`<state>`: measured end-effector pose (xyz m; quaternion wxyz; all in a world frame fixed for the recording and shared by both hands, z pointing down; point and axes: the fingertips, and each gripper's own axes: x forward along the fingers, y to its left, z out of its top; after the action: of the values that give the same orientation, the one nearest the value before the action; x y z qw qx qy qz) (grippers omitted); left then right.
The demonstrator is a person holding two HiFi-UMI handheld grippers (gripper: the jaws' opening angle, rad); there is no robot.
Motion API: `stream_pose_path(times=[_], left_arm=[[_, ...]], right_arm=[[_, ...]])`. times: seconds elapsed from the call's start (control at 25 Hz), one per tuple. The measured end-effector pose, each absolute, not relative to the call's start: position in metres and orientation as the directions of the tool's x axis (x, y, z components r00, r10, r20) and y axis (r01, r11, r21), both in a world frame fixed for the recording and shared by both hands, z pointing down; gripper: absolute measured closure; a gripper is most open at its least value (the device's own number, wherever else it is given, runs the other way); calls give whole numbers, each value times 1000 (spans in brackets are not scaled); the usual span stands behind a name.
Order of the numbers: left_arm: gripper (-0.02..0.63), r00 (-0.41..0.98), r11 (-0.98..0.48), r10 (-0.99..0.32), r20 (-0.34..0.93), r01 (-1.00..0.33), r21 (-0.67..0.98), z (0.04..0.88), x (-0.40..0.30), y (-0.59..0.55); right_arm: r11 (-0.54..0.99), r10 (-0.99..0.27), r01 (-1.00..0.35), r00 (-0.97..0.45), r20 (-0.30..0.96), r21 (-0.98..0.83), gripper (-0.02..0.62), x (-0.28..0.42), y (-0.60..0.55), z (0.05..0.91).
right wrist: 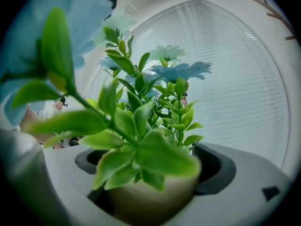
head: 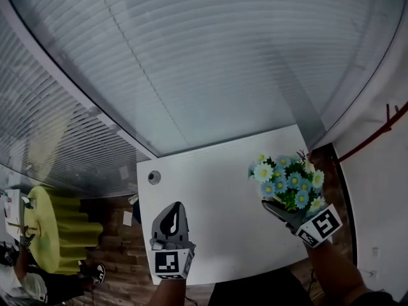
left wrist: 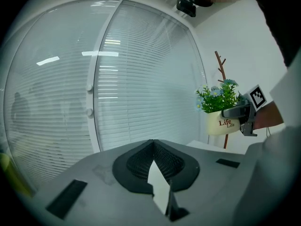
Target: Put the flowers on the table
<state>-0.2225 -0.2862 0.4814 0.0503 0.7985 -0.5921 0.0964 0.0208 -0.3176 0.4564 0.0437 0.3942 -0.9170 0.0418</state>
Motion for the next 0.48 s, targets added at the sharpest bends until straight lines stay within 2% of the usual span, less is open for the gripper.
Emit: stream_pose_path(times=[0.48], left_arm=[[601, 278, -297, -929, 246, -954, -43, 537, -221, -290]], right_arm=[[690, -708, -722, -688, 158, -50, 74, 30, -316, 505]])
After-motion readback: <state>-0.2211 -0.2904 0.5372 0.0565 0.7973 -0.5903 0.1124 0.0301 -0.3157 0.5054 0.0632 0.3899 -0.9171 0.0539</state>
